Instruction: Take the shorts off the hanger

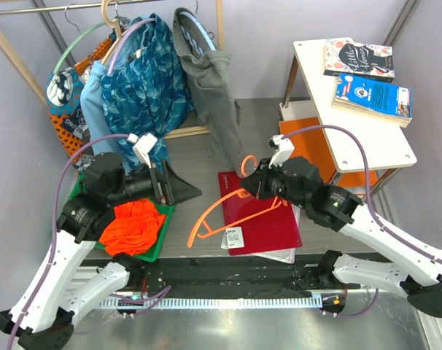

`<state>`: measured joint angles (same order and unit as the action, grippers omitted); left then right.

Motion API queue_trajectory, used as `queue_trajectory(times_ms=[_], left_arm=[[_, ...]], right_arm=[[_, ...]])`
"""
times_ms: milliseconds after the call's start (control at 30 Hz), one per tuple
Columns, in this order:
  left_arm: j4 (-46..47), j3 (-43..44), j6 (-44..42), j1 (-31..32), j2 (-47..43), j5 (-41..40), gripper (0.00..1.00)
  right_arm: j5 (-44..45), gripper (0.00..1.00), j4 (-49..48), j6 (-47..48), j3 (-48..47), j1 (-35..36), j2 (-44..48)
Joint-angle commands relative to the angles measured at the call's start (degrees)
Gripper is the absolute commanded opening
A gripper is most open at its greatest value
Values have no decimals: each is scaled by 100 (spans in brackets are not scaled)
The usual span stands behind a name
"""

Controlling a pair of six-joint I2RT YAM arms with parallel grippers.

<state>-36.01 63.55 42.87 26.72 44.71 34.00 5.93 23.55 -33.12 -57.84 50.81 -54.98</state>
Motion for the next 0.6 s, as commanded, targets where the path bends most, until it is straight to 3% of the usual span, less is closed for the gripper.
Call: queue_trajectory(times_ms=[0, 200, 567], left_arm=[[-99, 175, -657, 500, -94, -428, 90], [-556, 176, -1359, 984, -24, -1263, 87], [-460, -361, -1712, 1081, -155, -825, 81]], right_arm=[[293, 1, 316, 175, -297, -1, -206], [619, 1, 378, -106, -508, -9, -495], [1244, 1, 352, -950, -781, -80, -900]])
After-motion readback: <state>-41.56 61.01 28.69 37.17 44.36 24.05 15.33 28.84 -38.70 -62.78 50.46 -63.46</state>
